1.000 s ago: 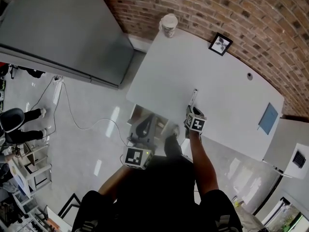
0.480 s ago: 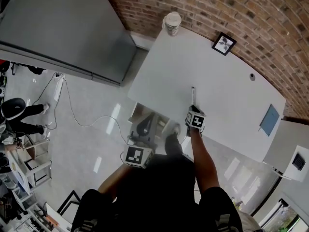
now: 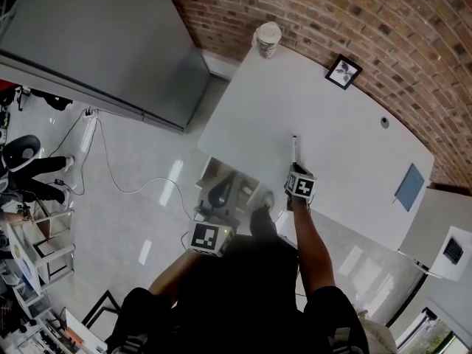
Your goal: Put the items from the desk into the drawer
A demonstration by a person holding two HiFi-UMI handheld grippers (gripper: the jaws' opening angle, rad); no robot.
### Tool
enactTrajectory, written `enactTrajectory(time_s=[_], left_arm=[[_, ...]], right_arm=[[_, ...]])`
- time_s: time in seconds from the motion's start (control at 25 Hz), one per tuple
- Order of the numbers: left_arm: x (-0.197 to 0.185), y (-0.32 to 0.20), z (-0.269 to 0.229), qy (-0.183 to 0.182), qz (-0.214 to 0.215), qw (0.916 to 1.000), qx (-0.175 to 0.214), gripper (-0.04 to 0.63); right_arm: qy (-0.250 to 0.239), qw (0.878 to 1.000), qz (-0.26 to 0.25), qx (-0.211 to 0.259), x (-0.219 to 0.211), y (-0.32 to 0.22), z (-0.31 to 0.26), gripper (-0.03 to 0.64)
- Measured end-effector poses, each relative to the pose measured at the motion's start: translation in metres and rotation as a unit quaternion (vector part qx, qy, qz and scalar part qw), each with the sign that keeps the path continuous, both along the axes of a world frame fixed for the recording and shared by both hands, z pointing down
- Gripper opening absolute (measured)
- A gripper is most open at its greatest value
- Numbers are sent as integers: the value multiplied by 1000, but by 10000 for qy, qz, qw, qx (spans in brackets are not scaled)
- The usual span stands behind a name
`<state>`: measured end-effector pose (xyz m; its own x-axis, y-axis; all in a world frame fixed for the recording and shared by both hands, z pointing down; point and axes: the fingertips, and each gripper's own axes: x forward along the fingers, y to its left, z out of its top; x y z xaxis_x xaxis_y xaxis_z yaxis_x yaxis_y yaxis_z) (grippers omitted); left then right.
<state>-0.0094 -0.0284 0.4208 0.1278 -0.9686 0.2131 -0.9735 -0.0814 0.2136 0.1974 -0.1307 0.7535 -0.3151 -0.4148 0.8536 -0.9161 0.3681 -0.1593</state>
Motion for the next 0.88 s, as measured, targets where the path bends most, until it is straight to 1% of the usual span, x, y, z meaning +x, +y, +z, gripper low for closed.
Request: enactTrajectory(time_s=[0.28,0.56,0.88], left_arm=[[-14,8,-5,28,-110,9999,108,2],[-35,19,-14,-7,-218,9995,244,2],[-66,39,-12,35,-329,9992,226,2]], right_arm=[[-190,9996,-96,171,-9,2,-21,57],[-247,9985,-287,399,-25,12,-46,57],[-305,9936,-807,732,-66,38,-71,57]])
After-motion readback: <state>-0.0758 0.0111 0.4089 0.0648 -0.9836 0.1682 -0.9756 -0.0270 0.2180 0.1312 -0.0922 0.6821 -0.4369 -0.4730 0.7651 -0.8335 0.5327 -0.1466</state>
